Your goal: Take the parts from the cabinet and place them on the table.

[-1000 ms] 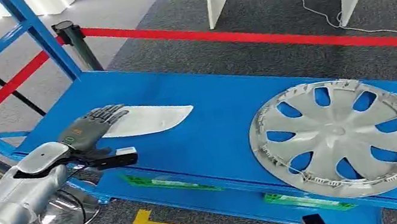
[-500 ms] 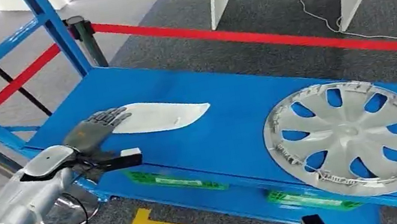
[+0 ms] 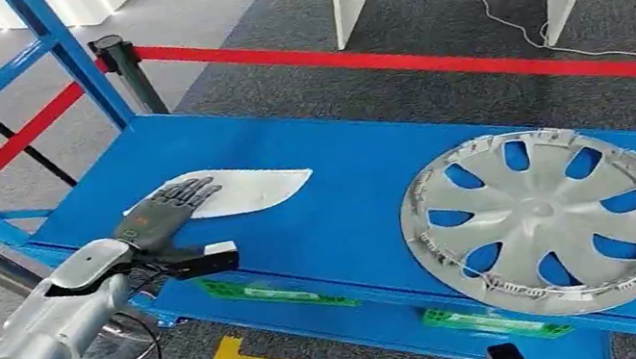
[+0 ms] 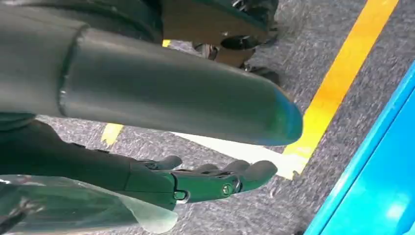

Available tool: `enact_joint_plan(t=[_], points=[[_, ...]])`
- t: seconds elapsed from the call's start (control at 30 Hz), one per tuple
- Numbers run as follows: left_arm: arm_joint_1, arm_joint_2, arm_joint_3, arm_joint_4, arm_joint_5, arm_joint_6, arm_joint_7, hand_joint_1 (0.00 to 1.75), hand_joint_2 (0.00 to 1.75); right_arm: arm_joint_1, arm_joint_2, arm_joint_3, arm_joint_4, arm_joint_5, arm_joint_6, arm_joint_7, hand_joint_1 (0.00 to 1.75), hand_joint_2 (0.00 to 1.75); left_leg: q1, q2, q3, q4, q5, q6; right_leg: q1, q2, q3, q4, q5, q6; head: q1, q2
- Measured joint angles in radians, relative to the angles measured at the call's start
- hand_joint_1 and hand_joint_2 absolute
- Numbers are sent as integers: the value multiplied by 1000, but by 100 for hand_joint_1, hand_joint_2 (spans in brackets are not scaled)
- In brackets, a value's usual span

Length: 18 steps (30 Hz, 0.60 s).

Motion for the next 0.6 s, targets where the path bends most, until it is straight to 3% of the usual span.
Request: enact_joint_plan(t=[0.07, 0.1, 0.13, 0.2, 0.23, 0.27, 0.37, 0.43, 0.47, 0.53, 0.57, 0.6], points=[[6, 1, 0, 3, 0, 0, 2, 0, 175, 3, 0, -3, 0, 0, 0, -2, 0, 0, 1, 0, -56, 127, -43, -3, 0, 0, 0, 0, 0, 0, 0, 0], [7, 3, 0, 4, 0, 0, 3, 0, 175, 3, 0, -4, 0, 0, -1, -3, 0, 0, 2, 0, -55, 127, -32, -2, 0, 0, 0, 0, 0, 0, -1, 0], [7, 4, 0, 4, -2, 1, 3, 0, 175, 3, 0, -4, 0, 0, -1, -5, 0, 0, 2, 0, -37, 87, 0, 1, 0, 0, 1, 0, 0, 0, -1, 0], [5, 4, 1, 4, -2, 3, 3, 0, 175, 2, 0, -5, 0, 1, -1, -7, 0, 0, -1, 0, 56, -100, 95, 15, 1, 1, 5, 0, 0, 1, -1, 0], [3, 4, 2, 4, -1, 3, 4, 5, 175, 2, 0, -5, 0, 3, -1, -8, 0, 0, -4, 0, 87, -169, 103, 24, 1, 1, 5, 0, -1, 1, 0, 0], [1, 5, 3, 4, -1, 3, 5, 173, 175, 1, 0, -5, 0, 5, -2, -10, 0, 0, -8, 0, 95, -185, 95, 27, 6, 2, 1, 0, 0, 8, 0, 0], [1, 13, 7, 4, 5, -7, 5, 175, 175, 3, 0, -6, 0, 13, -3, -10, 0, 0, -12, -1, 91, -183, 97, 29, 0, 1, 2, -6, 5, 24, 0, 0], [3, 14, 12, 4, 7, -8, 2, 175, 175, 2, 0, -9, 0, 16, -5, -10, 0, 0, -2, 3, 101, -208, 112, 40, 2, -1, -17, 14, -19, 32, 3, 0], [5, 19, 18, 5, 8, -8, 1, 175, 175, 1, 0, -10, 0, 16, -7, -10, 0, 0, 0, 3, 98, -209, 115, 45, 3, 0, -40, 65, -54, 33, 6, 0], [15, 24, 23, 7, 8, -7, 0, 175, 175, 4, -1, -11, 0, 17, -8, -8, 0, 0, -1, 4, 93, -208, 116, 46, 1, -1, -115, 234, -127, 38, 6, 0], [21, 25, 23, 8, 8, -7, -1, 175, 175, 7, -2, -12, 0, 17, -9, -7, 0, 0, -1, 4, 93, -208, 116, 46, 1, -1, -144, 293, -141, 41, 5, 0], [27, 28, 24, 9, 8, -6, -1, 175, 175, 9, -3, -13, 0, 17, -9, -6, 0, 0, 0, 4, 93, -207, 116, 46, 0, -1, -152, 305, -131, 43, 7, 0]])
